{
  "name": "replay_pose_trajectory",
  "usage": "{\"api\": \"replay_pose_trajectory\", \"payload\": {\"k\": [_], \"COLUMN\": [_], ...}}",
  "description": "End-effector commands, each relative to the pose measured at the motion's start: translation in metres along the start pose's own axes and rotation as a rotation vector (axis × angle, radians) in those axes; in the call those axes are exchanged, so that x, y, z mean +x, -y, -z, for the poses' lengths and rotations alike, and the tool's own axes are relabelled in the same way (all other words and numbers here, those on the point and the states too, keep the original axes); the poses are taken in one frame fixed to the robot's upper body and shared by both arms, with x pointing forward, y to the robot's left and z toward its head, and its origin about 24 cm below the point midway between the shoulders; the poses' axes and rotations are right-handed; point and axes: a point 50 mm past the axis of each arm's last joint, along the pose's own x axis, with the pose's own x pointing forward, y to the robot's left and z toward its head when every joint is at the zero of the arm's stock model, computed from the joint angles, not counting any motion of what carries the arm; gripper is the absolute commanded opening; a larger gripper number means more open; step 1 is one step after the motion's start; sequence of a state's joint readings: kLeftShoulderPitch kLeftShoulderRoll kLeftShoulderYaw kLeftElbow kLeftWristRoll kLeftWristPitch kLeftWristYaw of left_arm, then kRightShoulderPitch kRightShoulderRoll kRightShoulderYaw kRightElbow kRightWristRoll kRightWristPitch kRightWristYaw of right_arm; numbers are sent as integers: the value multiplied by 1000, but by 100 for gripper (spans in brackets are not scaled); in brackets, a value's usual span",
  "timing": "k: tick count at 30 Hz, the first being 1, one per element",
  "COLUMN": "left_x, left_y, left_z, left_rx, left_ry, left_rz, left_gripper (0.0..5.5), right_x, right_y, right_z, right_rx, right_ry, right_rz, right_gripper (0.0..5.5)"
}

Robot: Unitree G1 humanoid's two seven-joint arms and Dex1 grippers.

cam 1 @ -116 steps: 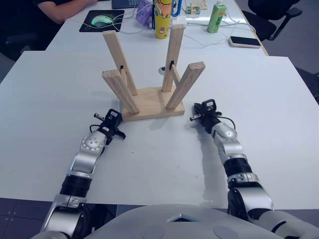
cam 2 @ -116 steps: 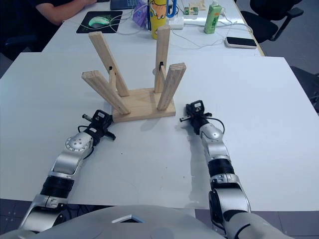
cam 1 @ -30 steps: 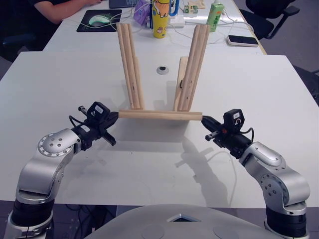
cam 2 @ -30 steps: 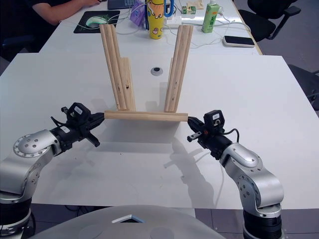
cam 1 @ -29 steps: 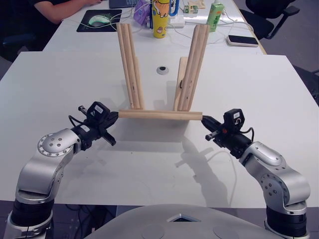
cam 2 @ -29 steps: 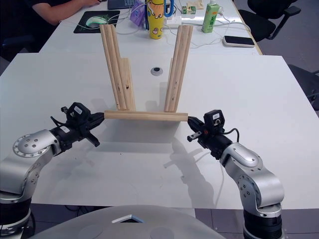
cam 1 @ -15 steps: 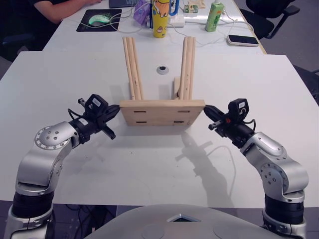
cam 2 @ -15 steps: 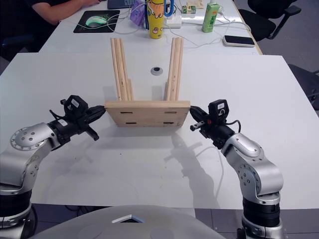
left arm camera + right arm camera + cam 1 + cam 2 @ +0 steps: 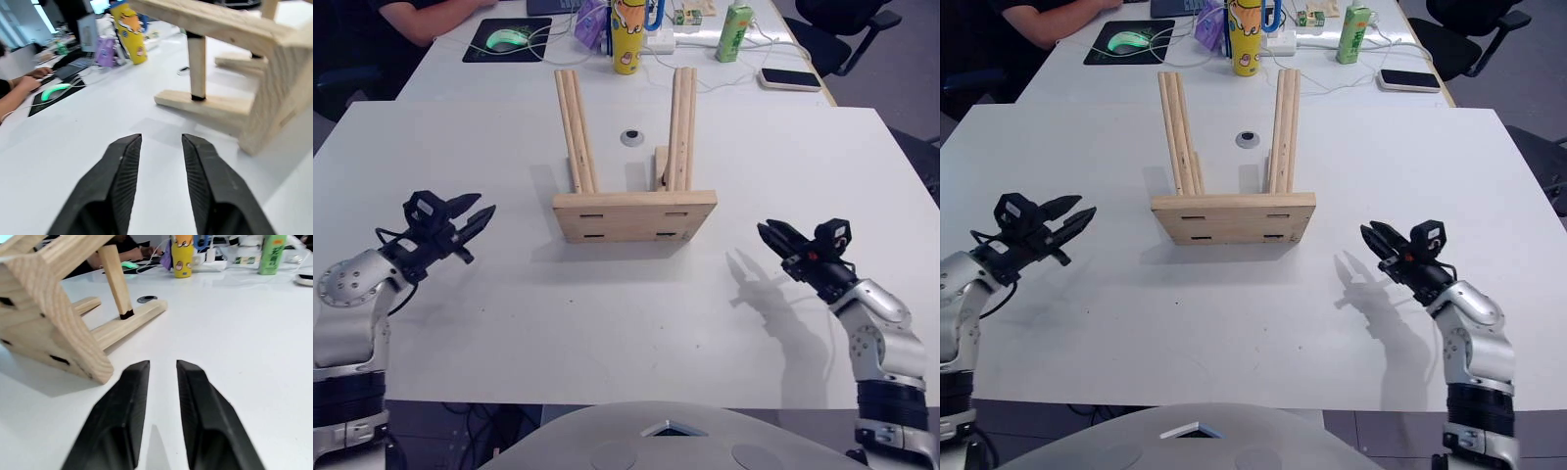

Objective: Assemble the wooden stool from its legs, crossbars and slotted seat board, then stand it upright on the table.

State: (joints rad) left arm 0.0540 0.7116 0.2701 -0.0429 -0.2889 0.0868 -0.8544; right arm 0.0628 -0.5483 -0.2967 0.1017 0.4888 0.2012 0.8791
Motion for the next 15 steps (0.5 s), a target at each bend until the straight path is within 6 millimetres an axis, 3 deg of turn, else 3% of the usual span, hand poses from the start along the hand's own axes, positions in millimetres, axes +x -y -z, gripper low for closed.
{"api": "replay_pose_trajectory", "payload": {"k": [1, 5, 11, 15], "left_x": [21, 45, 63, 71], "left_y": [-1, 1, 9, 6], "left_z": [-3, -6, -2, -5], "left_rx": [102, 118, 139, 140], "left_ry": [1, 6, -19, -16], "left_rz": [198, 349, 523, 550], "left_gripper": [224, 282, 282, 282], "right_x": [12, 38, 78, 90], "right_y": [20, 16, -1, -4], "right_z": [-12, -9, -16, -21], "right_rx": [-87, -166, -239, -253], "right_ry": [-99, -211, -206, -165], "right_rz": [-233, -418, -601, -616], "right_gripper": [175, 236, 236, 236]}}
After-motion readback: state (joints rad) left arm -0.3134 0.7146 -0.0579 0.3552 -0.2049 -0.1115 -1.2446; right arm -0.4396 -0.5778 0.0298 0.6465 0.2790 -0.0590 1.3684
